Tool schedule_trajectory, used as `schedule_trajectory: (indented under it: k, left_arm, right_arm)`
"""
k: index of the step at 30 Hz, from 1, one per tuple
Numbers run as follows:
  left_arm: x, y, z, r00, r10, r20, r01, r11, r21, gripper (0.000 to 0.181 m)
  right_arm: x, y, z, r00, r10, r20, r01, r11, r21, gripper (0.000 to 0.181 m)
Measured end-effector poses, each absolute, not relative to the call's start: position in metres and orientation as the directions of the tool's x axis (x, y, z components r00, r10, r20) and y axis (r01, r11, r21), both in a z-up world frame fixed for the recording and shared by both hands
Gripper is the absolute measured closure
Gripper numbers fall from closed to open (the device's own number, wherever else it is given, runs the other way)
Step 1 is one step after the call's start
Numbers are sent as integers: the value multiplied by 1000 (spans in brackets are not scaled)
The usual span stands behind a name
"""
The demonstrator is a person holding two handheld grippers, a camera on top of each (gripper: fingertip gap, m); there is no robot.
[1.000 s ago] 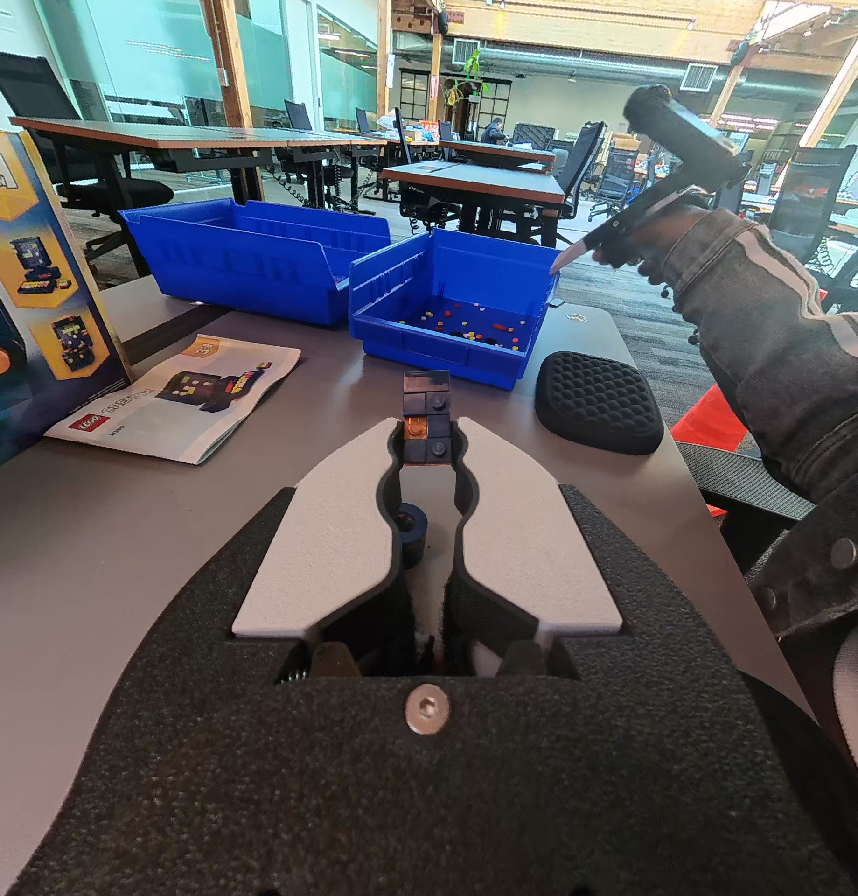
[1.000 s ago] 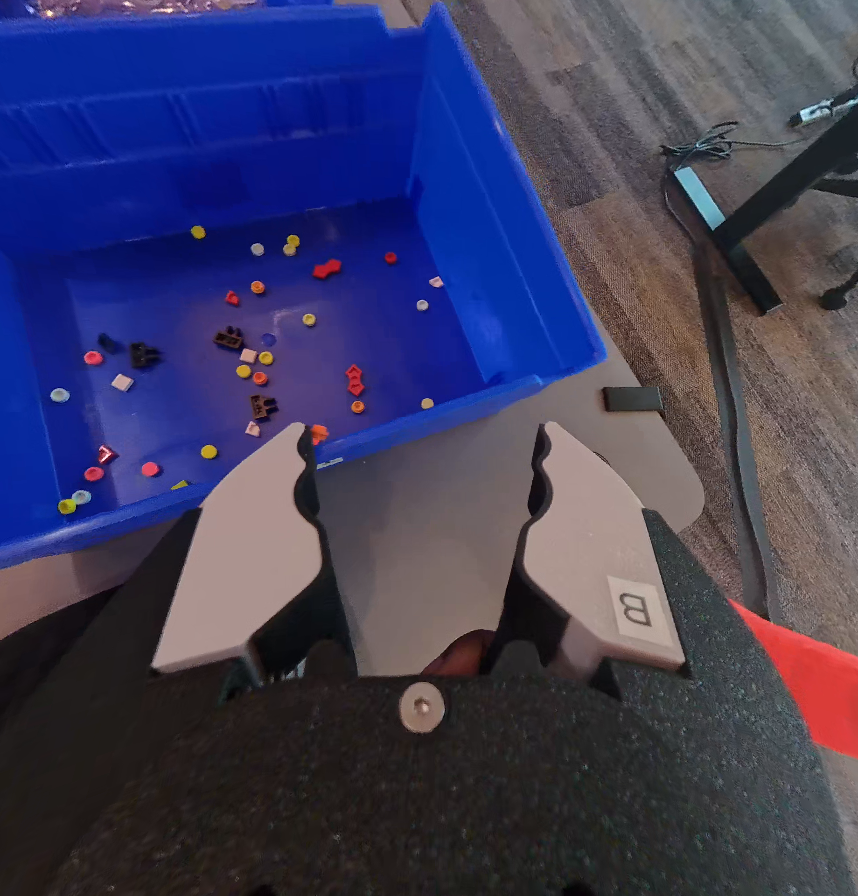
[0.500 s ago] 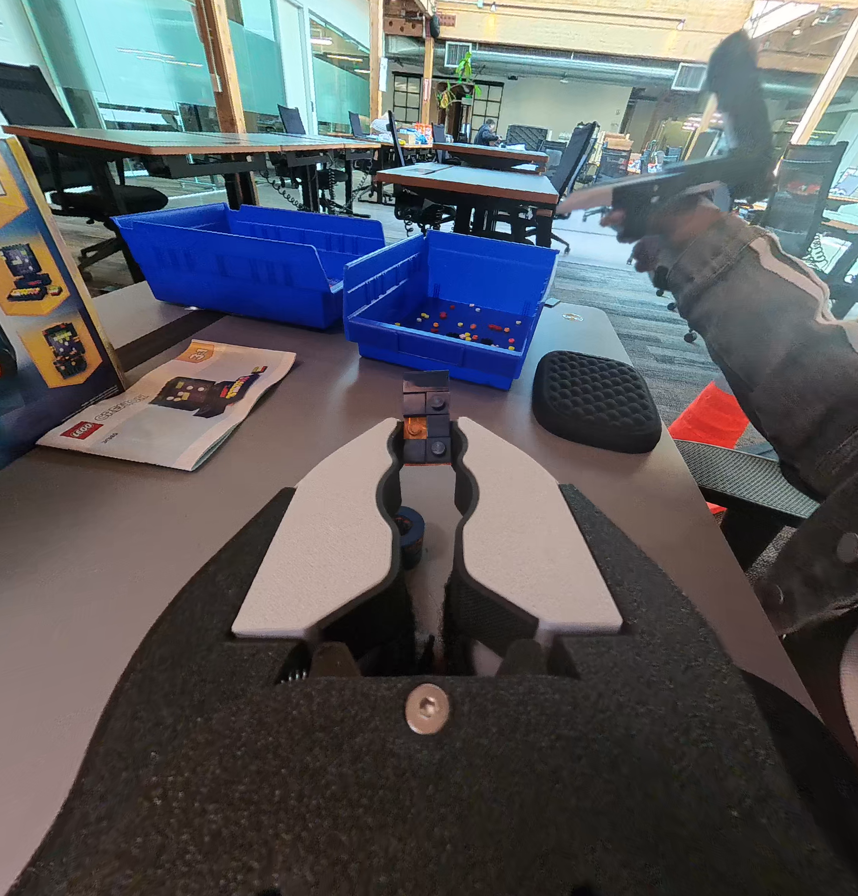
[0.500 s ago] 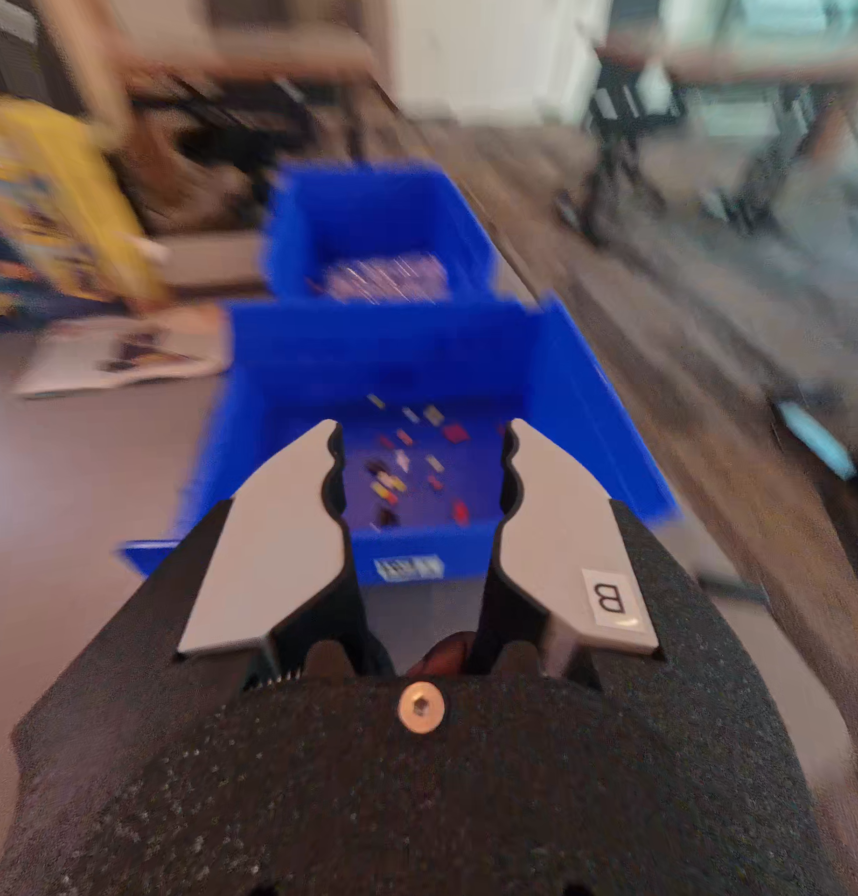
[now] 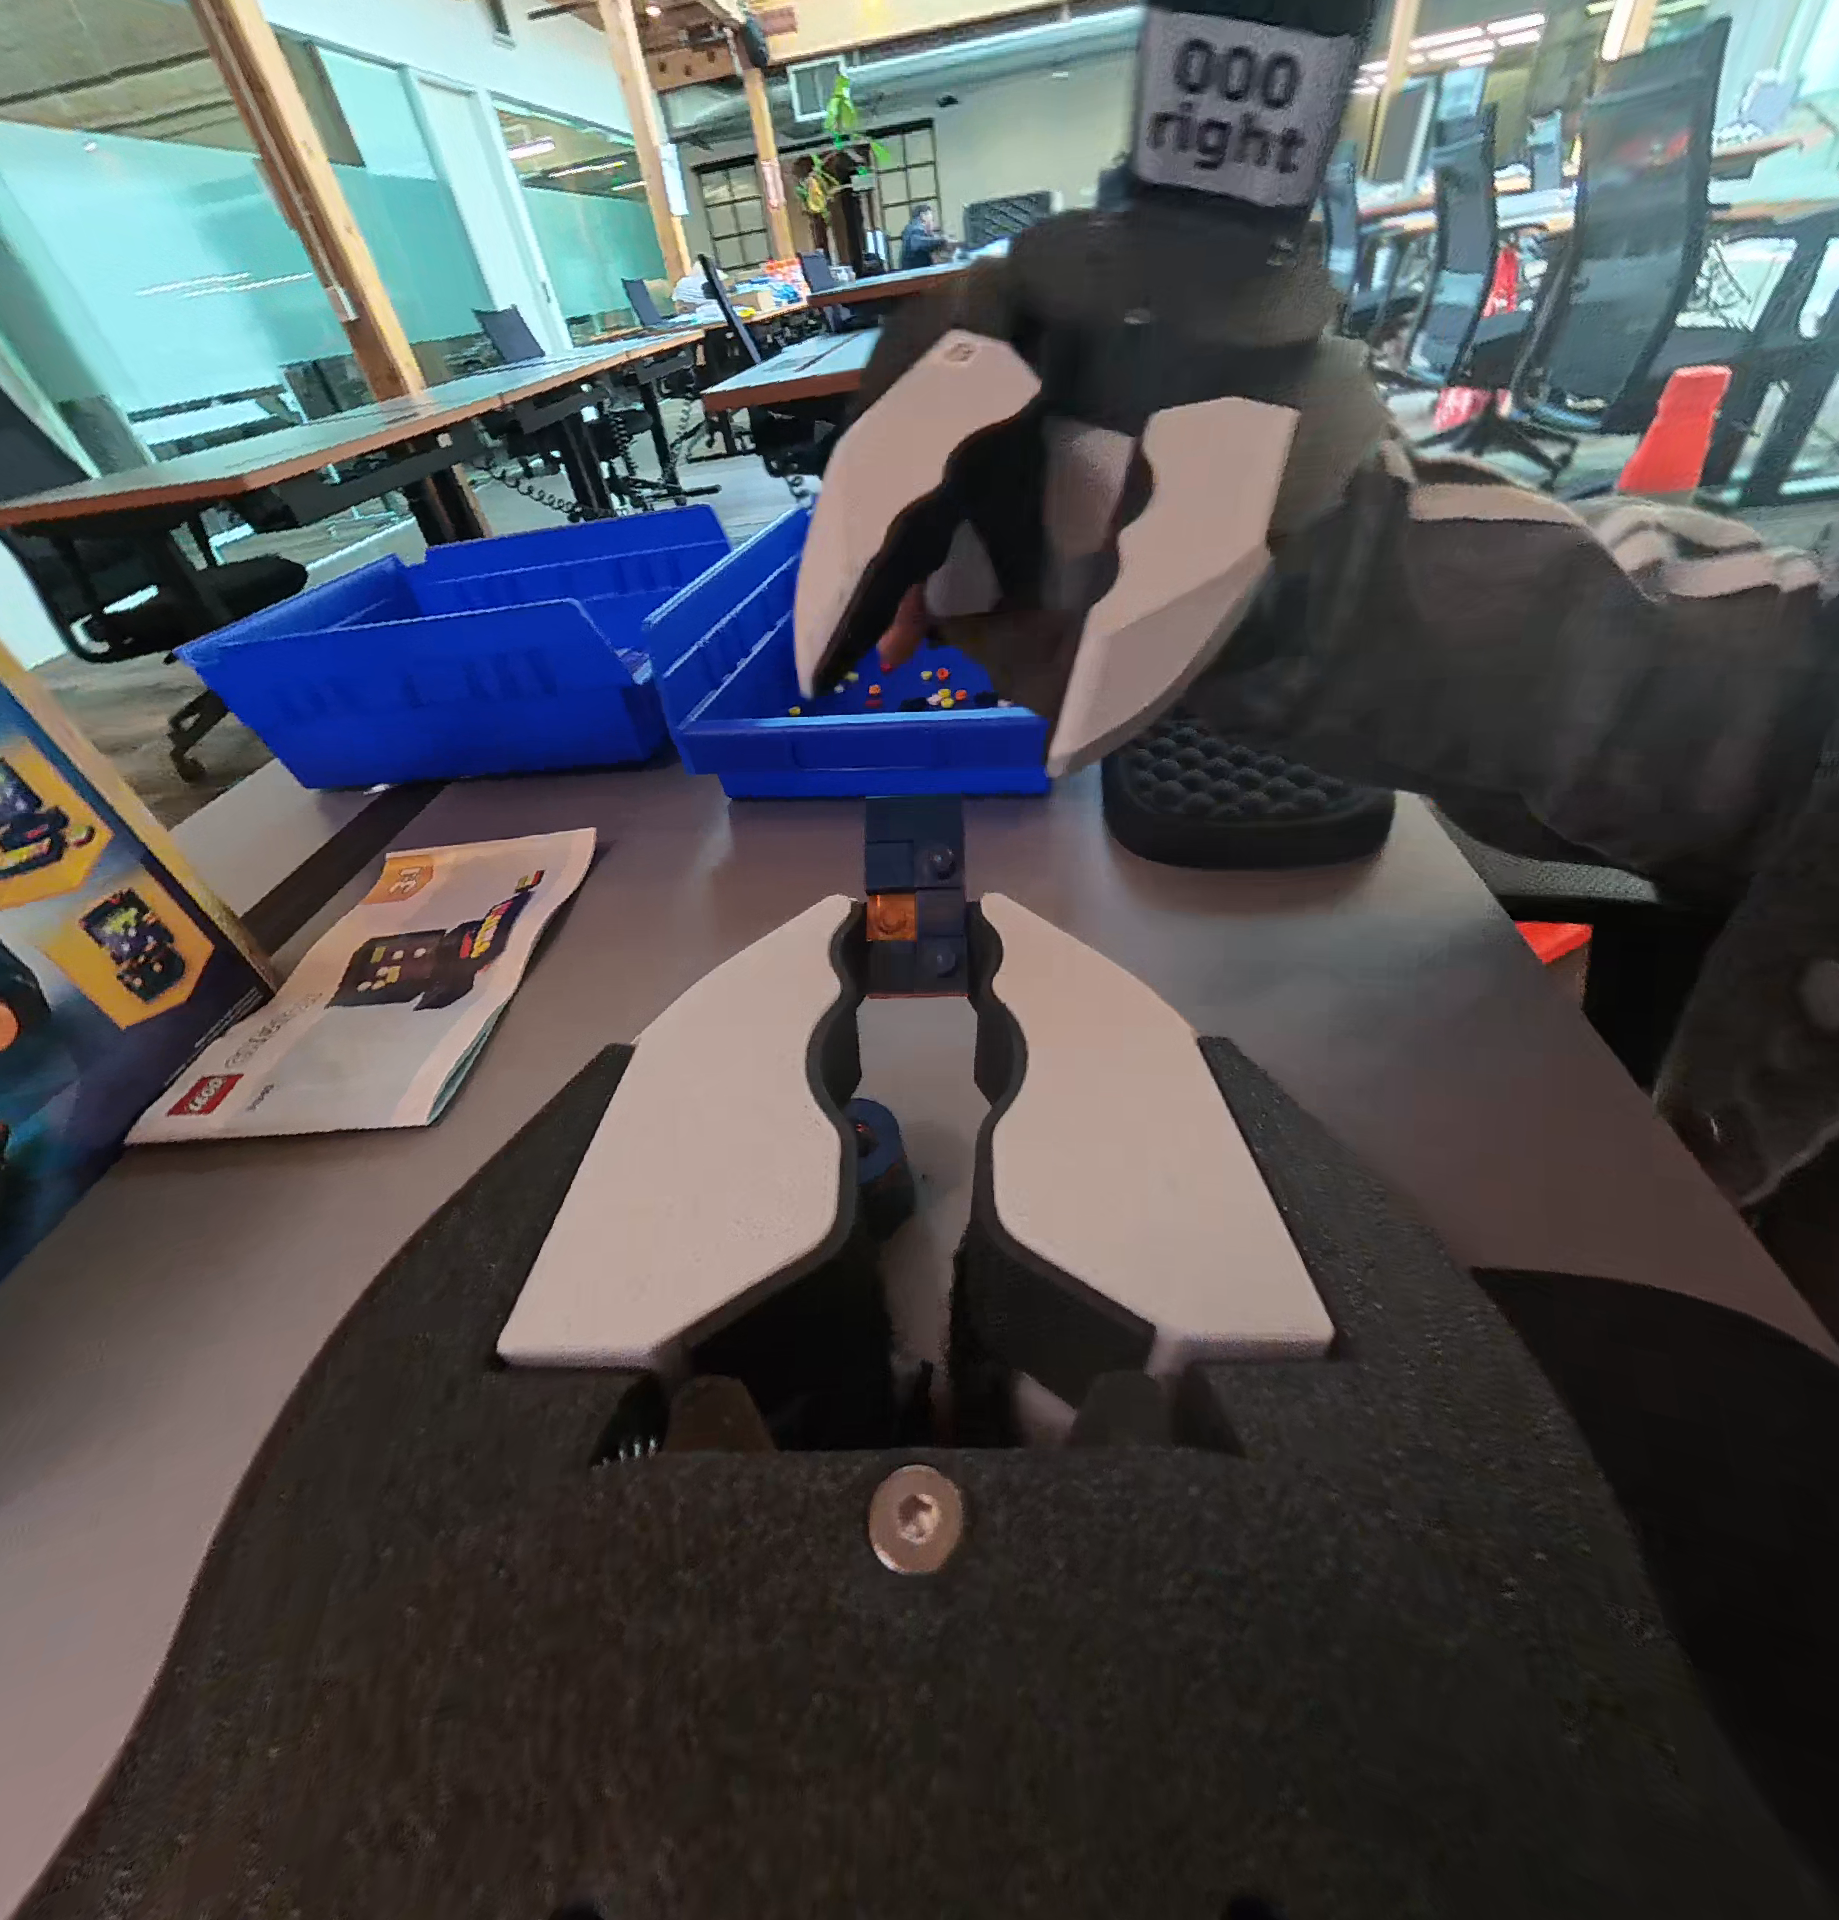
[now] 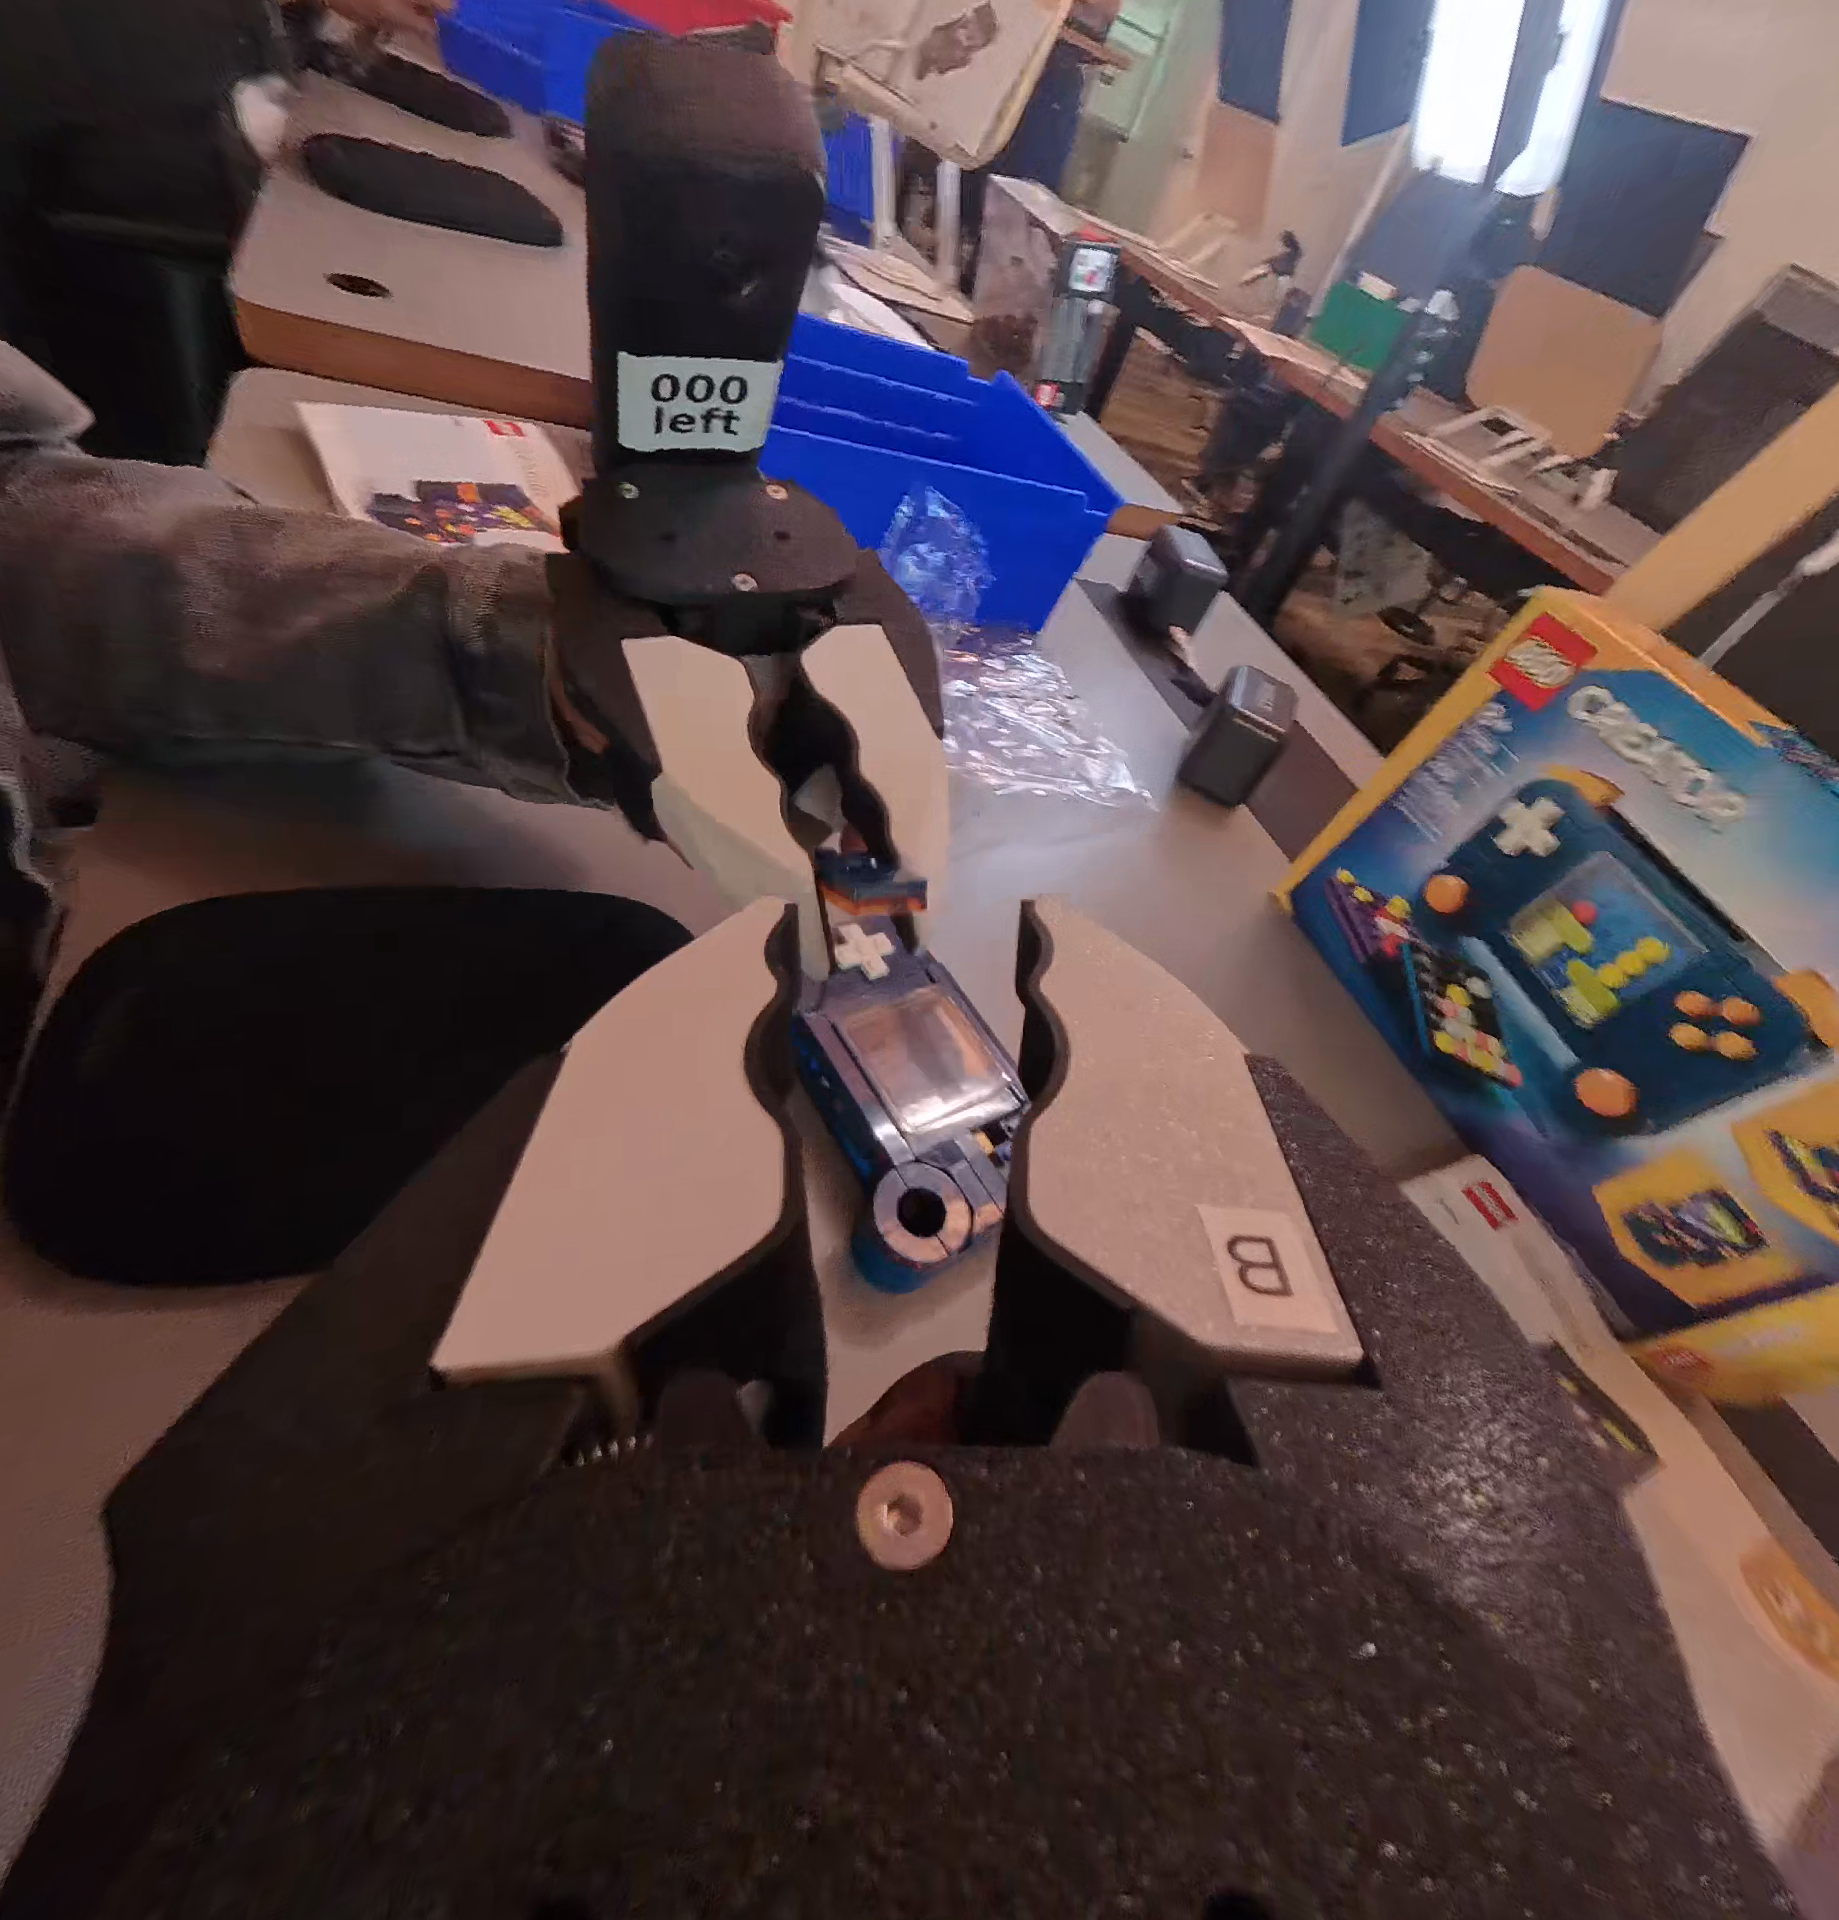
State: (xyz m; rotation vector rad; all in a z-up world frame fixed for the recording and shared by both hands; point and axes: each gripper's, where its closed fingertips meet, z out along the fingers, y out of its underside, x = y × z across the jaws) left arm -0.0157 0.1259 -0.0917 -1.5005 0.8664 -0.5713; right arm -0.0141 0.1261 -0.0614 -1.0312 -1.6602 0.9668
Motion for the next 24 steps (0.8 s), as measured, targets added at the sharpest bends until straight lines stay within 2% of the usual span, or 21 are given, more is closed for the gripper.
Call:
schedule_trajectory:
  k: [7,12,14,17,19,21,24]
  left_arm:
    - [-9,119,-99,547,-813,-201,-272,54,-961,164]
    - [-6,117,-99,535,-820,-203,-270,62,-961,163]
    - [-3,116,-93,533,-823,-197,-230,83,-970,154]
    - [-4,116,-96,530,-817,-228,-266,95,-959,164]
    - [-3,113,-100,514,-833,-205,-281,62,-958,165]
    - [-1,111,-113,490,-862,-129,-317,-38,-948,165]
    - [-1,111,-132,476,-875,-93,-382,-111,-917,164]
  right_arm:
    - [-22,112,-82,-386,893,230,298,357,-885,165]
    - [-20,110,-83,-401,888,227,282,356,-891,165]
    - [-21,110,-83,-392,893,220,268,339,-902,165]
    - [-21,107,-84,-393,895,212,237,322,-917,165]
    - [-19,105,-87,-403,891,210,232,322,-918,165]
    - [-18,103,-96,-415,859,300,242,422,-874,165]
    - [-18,104,-113,-419,777,470,291,606,-740,164]
